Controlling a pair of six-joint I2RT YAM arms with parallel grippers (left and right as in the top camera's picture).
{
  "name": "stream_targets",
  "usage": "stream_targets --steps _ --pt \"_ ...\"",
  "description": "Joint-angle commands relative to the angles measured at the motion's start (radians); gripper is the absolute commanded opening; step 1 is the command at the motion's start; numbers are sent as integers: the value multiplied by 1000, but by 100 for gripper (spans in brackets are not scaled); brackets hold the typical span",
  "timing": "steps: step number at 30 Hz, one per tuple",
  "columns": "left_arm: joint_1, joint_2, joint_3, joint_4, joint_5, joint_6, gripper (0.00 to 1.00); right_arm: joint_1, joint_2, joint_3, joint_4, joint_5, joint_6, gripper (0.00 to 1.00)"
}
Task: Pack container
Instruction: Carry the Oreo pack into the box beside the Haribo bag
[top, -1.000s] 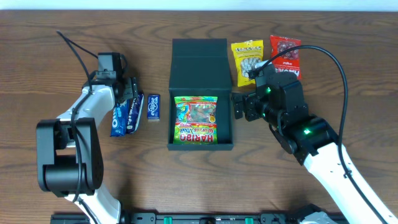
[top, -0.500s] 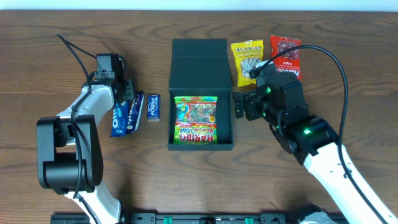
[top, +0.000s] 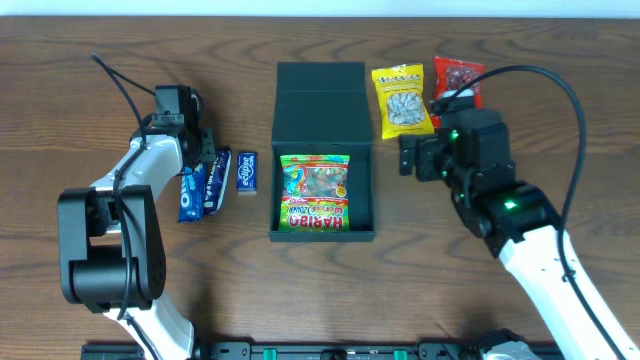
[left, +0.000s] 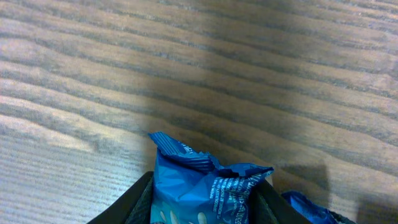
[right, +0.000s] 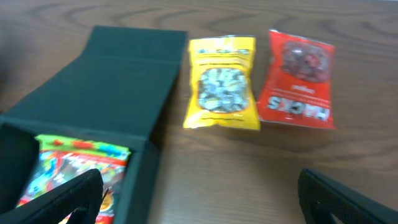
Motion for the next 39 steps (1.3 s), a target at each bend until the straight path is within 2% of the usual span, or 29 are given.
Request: stream_targets --steps 1,7,12,15,18,22,26,39 --pt "6 -40 9 -27 -9 -19 15 -61 4 18 0 18 49 99" --pt "6 -214 9 -31 -68 -36 7 -150 4 18 1 18 49 99" --pt "-21 -345 9 -44 -38 -195 6 -191 4 18 4 18 48 99" --pt "-101 -393 9 -46 -21 -270 6 -206 4 18 6 18 48 99" --pt "-185 -407 10 -45 -17 -350 6 -209 4 18 8 18 48 99" --pt "-306 -406 10 -9 98 -482 6 -209 4 18 7 18 48 99" --pt "-454 -394 10 55 40 -488 6 -209 4 18 4 7 48 99" --pt "-637 -322 10 132 59 -698 6 -209 4 18 -39 7 48 99"
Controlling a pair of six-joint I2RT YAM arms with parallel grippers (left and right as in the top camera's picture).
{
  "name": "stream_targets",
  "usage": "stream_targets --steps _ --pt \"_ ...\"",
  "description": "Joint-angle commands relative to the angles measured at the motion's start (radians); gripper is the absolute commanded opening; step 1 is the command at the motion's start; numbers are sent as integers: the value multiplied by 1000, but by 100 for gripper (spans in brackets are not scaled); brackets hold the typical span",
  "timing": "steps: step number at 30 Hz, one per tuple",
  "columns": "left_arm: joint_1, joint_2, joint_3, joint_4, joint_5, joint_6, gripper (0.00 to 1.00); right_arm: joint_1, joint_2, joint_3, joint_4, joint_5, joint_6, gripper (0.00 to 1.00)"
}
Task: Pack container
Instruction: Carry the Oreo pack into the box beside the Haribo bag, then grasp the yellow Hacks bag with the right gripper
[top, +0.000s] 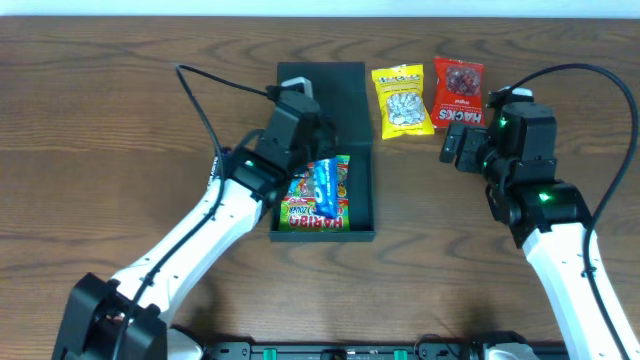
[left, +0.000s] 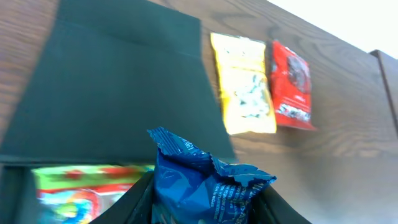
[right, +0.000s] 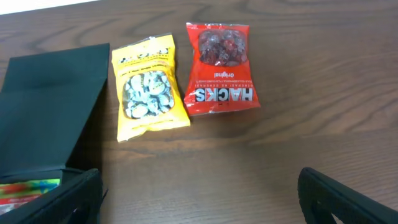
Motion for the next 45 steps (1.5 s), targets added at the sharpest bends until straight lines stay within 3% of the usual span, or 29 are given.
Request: stream_targets --steps 1,9,10,11,12,14,16,19,26,31,37,40,45 --pt "-40 24 10 25 2 -64 6 -10 4 18 -10 -4 11 99" --pt "-101 96 10 106 11 -64 6 -10 4 18 -47 -4 11 99" --pt "-101 97 10 115 12 -64 15 -10 4 18 -50 -4 11 99" --pt "-101 97 10 123 17 -64 34 -10 4 18 -53 -4 11 99" --pt "-101 97 10 136 26 -64 65 -10 4 18 -55 -4 11 99" --pt "-101 95 10 145 26 -63 73 -10 4 18 -54 -4 11 99" --pt "-100 89 10 148 26 -63 98 -10 4 18 -53 -4 11 99" --pt "-99 76 10 148 26 -49 95 -10 4 18 -53 -4 11 99" --pt "-75 -19 10 141 15 230 95 0 5 18 -29 -51 11 99" --pt "3 -79 10 104 14 286 95 1 50 18 93 -111 11 99" --pt "165 -121 10 -4 14 319 95 1 225 25 261 -185 11 99" --pt "233 -121 10 -71 -3 422 95 13 314 65 301 -184 9 99" --pt "299 -121 10 -142 -91 436 95 21 474 202 307 -177 -25 97"
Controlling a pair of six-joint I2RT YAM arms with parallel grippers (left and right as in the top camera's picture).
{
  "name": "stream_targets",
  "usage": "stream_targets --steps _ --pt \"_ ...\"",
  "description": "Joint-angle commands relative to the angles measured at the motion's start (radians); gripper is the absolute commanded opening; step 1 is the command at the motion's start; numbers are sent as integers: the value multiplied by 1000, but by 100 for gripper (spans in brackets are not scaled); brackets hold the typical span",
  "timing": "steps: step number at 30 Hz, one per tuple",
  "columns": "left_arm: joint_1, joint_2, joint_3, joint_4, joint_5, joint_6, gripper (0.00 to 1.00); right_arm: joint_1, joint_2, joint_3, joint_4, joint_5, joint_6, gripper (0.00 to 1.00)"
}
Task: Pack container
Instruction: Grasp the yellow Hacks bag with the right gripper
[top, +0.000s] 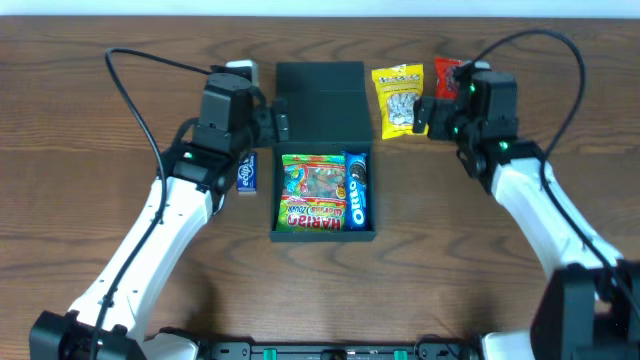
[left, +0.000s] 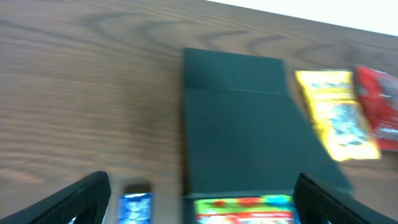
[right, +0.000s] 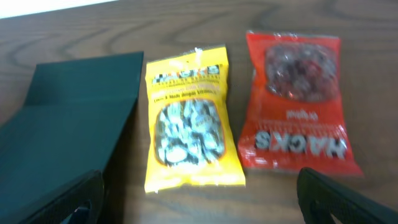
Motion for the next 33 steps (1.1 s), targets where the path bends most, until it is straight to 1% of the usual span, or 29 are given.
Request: stream_targets --steps 1,5,9,13,18,28,33 --pt "32 -15 10 -14 -56 47 95 15 87 104 2 -3 -23 97" --pt "48 -15 10 -17 -63 51 95 21 216 245 -29 -4 -38 95" --pt "49 -15 10 -33 -143 51 95 51 351 409 -88 21 -80 94" --pt "51 -15 10 -53 -158 51 95 66 443 497 -123 53 -84 91" --pt "50 -15 10 -66 -158 51 95 69 514 523 -130 53 -82 83" --pt "50 -15 10 -66 -158 51 95 92 591 523 -133 61 -83 79" --pt "50 -15 10 -66 -158 51 95 99 635 523 -168 76 -83 70"
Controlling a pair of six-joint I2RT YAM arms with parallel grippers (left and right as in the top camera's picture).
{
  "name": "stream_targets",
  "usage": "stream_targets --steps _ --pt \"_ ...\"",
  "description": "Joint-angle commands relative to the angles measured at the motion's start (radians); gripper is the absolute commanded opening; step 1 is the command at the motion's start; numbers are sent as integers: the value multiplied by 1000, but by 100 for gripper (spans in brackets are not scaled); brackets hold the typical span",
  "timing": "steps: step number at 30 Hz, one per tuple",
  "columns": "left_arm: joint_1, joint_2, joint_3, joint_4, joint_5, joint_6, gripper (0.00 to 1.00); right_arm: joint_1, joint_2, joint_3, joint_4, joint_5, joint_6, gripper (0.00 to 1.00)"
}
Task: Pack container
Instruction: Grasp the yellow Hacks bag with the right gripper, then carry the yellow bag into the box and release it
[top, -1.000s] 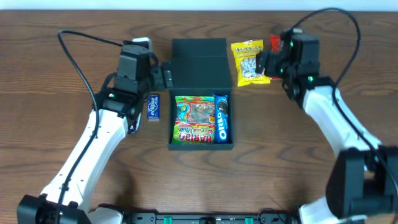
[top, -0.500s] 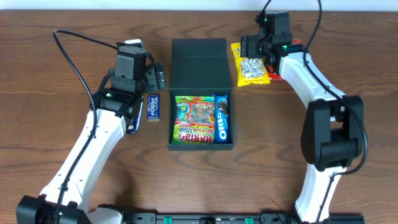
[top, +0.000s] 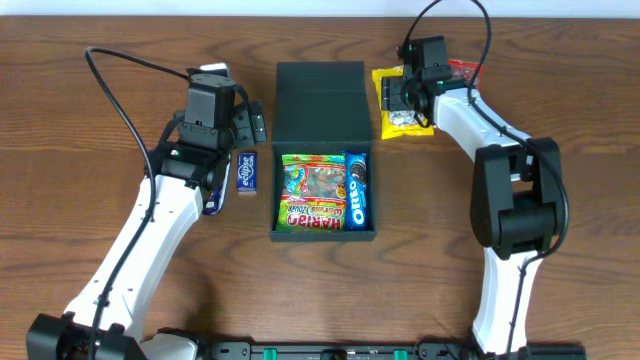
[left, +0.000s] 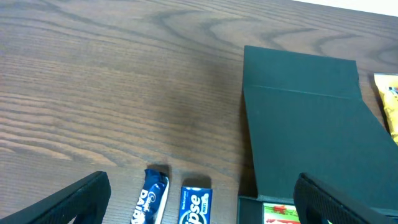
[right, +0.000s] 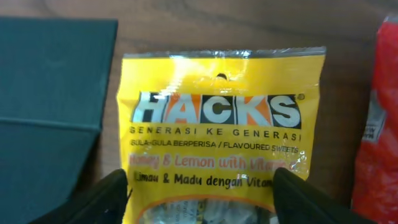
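Observation:
The dark green box (top: 323, 232) lies open at mid table with a Haribo bag (top: 313, 190) and a blue Oreo pack (top: 356, 188) inside. My right gripper (top: 404, 100) is down on the yellow Hacks bag (right: 214, 118), open, its fingers (right: 106, 199) set astride the bag's width. A red Hacks bag (top: 464, 70) lies just right of it. My left gripper (top: 244, 122) hangs open and empty left of the box lid (left: 305, 118), above a blue chocolate bar (left: 149, 202) and a blue Eclipse mints pack (left: 194, 204).
The box's flipped-back lid (top: 320, 90) rests flat between the two grippers. The chocolate bar is partly hidden under my left arm (top: 170, 200) in the overhead view. Cables run from both arms over the far side of the wooden table (top: 560, 200).
My right gripper has dropped from above the two Hacks bags onto the yellow one, fingers now astride it. My left gripper shifted slightly left, bringing the chocolate bar and mints into its view.
My left gripper was shut on the blue Oreo pack at the table's left, then held it over the box. Later the Oreo lay in the box beside the Haribo and the gripper was open. The right gripper, open throughout, has gone from beside the box to the yellow bag.

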Motion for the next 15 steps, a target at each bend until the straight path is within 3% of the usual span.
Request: stream_targets --steps 1,6,9,15 --pt "6 -14 10 -4 -19 13 95 14 41 15 -30 18 -6 68" --pt "6 -14 10 -3 -19 13 95 13 48 15 -68 36 -5 50" --pt "6 -14 10 -3 -37 13 95 12 47 23 -103 36 23 25" --pt "6 -14 10 -2 -120 13 95 13 12 101 -191 36 24 7"
